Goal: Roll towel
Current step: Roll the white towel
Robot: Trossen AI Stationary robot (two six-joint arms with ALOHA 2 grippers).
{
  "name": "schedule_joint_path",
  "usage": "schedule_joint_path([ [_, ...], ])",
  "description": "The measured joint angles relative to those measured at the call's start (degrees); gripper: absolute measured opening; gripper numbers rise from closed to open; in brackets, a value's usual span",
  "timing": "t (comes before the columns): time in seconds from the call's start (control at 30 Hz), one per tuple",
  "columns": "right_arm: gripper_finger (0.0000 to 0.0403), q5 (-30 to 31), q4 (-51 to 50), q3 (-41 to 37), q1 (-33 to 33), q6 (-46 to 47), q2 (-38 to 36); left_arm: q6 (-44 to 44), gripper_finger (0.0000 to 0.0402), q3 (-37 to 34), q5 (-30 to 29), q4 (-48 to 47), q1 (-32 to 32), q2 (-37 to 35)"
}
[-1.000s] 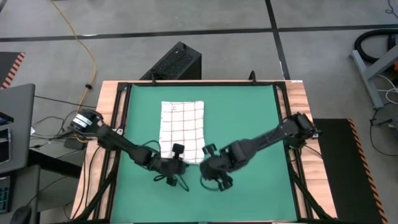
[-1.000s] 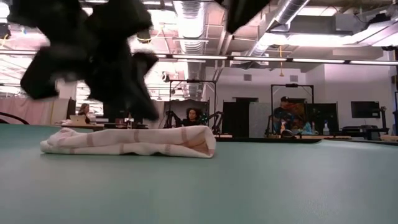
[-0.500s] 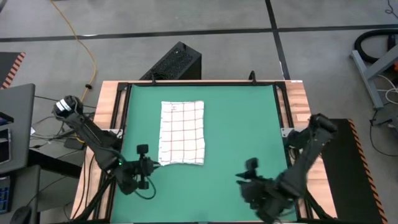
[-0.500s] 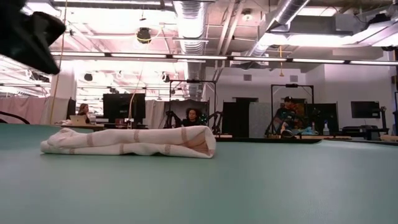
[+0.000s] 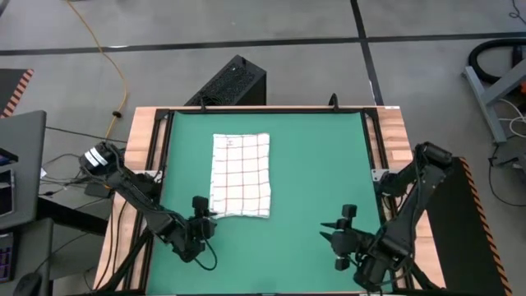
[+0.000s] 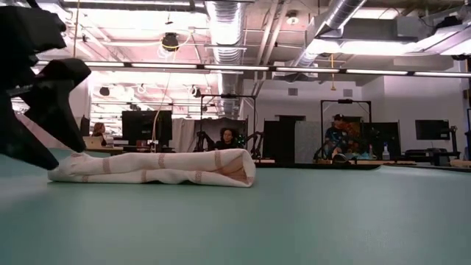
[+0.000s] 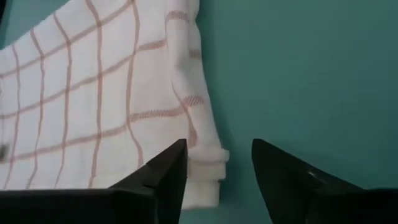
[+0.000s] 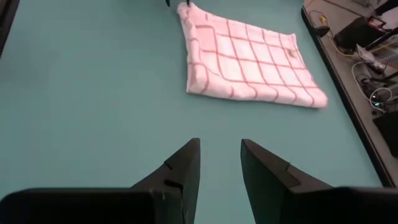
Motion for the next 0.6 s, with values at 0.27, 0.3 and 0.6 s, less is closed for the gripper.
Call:
schedule_joint_path([
  [0.27, 0.0137, -0.13, 1.21, 0.01, -0.02, -0.02, 0.11, -1.92, 0.0181, 0.04, 0.79, -0.29, 2.05, 2.86],
  [0.3, 0.0137, -0.15, 1.41, 0.02, 0.0, 0.0, 0.11, -2.06, 0.0178, 0.17, 0.8, -0.41, 2.2, 2.87],
  [0.6, 0.0137, -0.15, 1.83, 0.0, -0.02, -0.02, 0.13, -3.3, 0.0093, 3.98, 1.54, -8.43, 2.55, 2.87],
])
